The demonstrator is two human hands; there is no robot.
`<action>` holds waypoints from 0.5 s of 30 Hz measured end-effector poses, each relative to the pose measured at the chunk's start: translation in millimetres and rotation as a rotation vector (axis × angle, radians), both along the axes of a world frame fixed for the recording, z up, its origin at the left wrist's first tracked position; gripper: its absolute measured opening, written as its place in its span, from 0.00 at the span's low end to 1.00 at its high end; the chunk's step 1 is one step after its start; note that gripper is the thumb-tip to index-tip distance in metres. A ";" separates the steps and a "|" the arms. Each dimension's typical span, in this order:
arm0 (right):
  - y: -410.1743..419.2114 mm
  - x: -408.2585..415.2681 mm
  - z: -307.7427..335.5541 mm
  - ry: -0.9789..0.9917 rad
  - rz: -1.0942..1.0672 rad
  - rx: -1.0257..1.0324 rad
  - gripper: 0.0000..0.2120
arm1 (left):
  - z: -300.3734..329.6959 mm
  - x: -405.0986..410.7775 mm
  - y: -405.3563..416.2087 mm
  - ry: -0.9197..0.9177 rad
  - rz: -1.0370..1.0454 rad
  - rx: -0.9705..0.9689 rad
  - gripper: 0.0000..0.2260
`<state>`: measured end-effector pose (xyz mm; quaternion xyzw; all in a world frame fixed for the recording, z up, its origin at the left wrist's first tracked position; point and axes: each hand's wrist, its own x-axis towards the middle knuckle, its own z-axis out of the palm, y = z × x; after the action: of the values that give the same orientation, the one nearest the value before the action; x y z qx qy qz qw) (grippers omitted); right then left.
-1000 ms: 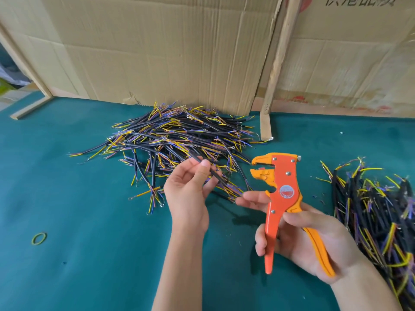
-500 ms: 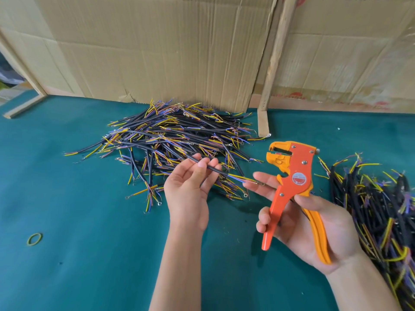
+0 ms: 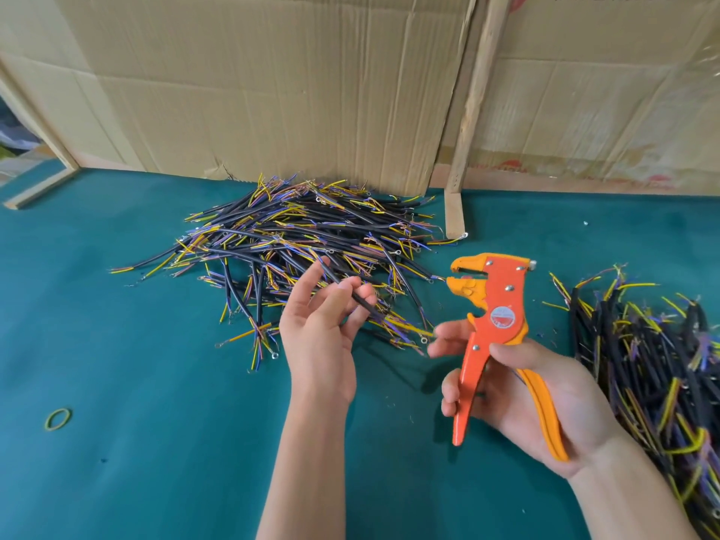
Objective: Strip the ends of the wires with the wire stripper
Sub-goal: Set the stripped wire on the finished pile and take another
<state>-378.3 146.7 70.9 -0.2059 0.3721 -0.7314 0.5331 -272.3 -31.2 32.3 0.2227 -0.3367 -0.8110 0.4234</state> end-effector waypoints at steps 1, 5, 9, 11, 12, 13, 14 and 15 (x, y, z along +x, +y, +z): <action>13.4 17.7 -29.4 0.052 0.039 0.079 0.33 | -0.8 0.8 -1.5 -0.017 0.009 -0.011 0.18; 13.2 19.2 -45.7 0.095 0.199 0.028 0.32 | -3.9 7.1 -7.7 -0.073 -0.012 -0.111 0.19; 11.8 14.6 -43.8 0.028 0.077 0.083 0.35 | -4.8 7.6 -6.7 -0.110 -0.086 -0.206 0.21; 11.9 13.1 -42.4 0.002 0.005 0.085 0.34 | -5.3 5.7 -5.5 -0.134 -0.096 -0.247 0.20; 11.6 12.1 -41.1 0.001 -0.029 0.088 0.33 | -5.5 5.4 -5.5 -0.144 -0.099 -0.265 0.20; 10.6 11.1 -41.2 0.010 -0.056 0.102 0.33 | -5.8 5.2 -5.5 -0.152 -0.105 -0.282 0.20; 9.6 10.8 -42.6 0.000 -0.077 0.107 0.33 | -6.1 5.3 -5.2 -0.159 -0.114 -0.298 0.20; 8.2 11.9 -42.2 -0.003 -0.092 0.117 0.34 | -6.1 5.2 -4.6 -0.165 -0.126 -0.316 0.19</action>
<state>-366.4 154.9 28.7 -0.1562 0.4225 -0.7325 0.5105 -267.1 -35.8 26.2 0.1977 -0.5068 -0.7518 0.3725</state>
